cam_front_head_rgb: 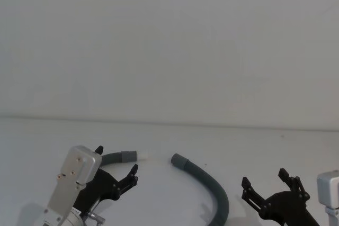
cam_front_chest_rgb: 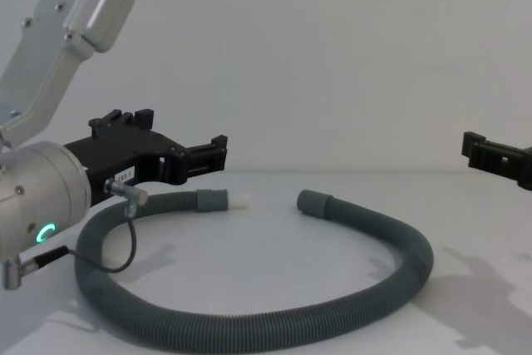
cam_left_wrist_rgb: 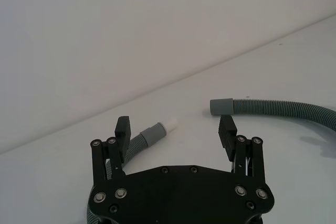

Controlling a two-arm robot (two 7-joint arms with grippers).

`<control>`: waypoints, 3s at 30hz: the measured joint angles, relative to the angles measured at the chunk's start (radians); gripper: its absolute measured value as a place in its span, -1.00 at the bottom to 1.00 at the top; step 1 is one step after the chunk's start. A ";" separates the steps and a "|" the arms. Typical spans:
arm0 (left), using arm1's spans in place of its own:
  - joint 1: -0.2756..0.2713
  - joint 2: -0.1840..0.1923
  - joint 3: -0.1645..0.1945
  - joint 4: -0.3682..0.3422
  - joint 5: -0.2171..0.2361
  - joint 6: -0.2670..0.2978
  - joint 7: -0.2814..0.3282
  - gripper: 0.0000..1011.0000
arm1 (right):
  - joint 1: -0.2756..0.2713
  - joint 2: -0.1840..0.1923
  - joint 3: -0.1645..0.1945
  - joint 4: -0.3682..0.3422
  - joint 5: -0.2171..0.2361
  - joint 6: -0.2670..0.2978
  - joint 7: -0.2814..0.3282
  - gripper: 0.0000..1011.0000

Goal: Use both hands to pick up one end of the pipe from the table, align the ends, and insert them.

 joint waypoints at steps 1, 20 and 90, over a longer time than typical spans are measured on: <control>0.000 0.000 0.000 0.000 0.000 0.000 0.000 0.98 | 0.000 0.000 0.000 0.000 0.000 0.000 0.000 0.99; 0.000 0.000 0.000 0.000 0.000 0.000 0.000 0.98 | 0.000 0.000 0.000 0.000 0.000 0.000 0.000 0.99; -0.079 -0.029 -0.142 -0.001 -0.183 0.389 -0.070 0.98 | 0.000 0.000 0.000 0.000 0.000 0.000 0.000 0.99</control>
